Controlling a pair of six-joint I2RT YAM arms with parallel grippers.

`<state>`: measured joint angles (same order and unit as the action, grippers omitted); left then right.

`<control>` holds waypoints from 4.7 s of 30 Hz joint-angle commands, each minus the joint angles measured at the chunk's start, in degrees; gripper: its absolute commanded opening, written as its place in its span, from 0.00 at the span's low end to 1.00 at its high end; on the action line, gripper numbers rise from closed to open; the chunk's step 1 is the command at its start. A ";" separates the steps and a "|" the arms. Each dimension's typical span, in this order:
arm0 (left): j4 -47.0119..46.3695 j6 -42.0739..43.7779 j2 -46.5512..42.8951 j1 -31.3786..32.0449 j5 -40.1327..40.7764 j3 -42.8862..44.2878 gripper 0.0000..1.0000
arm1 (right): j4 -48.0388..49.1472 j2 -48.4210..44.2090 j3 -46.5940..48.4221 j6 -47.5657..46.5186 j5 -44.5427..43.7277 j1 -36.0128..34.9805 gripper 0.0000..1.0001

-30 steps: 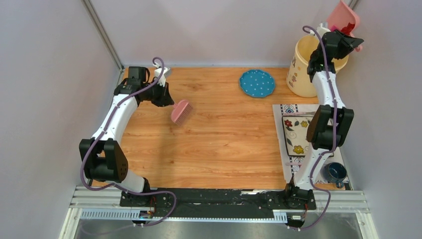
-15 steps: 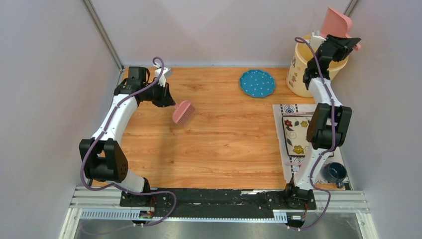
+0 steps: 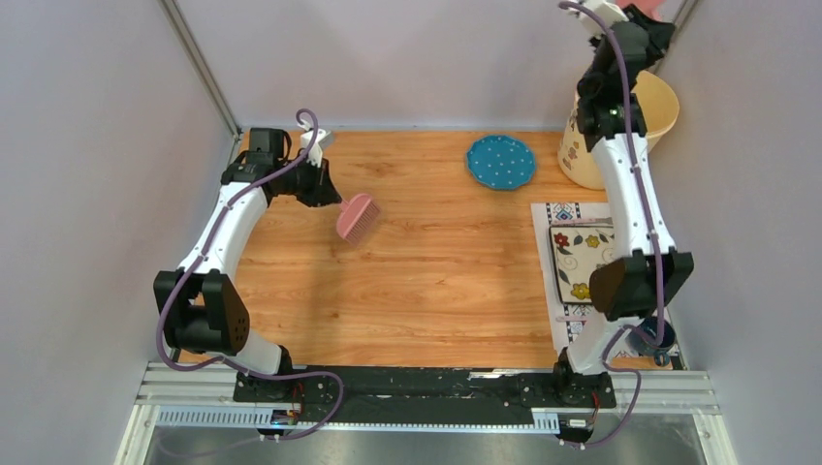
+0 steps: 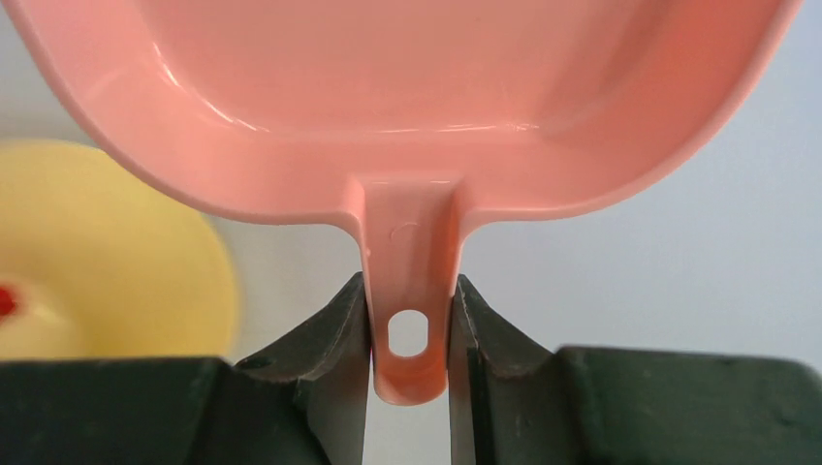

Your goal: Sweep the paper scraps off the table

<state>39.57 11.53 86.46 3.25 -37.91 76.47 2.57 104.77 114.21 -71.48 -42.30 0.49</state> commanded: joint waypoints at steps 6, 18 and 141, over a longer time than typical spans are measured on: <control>-0.64 -2.30 -4.45 -0.43 1.61 4.57 0.00 | -44.47 -18.02 -9.58 51.76 24.25 -25.69 0.00; -0.46 -3.00 -7.62 -0.43 7.15 5.89 0.00 | -58.57 -10.03 -29.73 79.74 37.20 -34.86 0.00; -62.32 -12.94 -18.95 -6.59 31.31 -60.99 0.87 | 6.45 -38.24 -81.77 84.50 21.12 -7.35 0.95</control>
<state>-11.35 -1.02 68.88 -3.09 -5.37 18.50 -4.86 67.77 35.70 14.70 -19.00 -6.94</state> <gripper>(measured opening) 0.872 0.949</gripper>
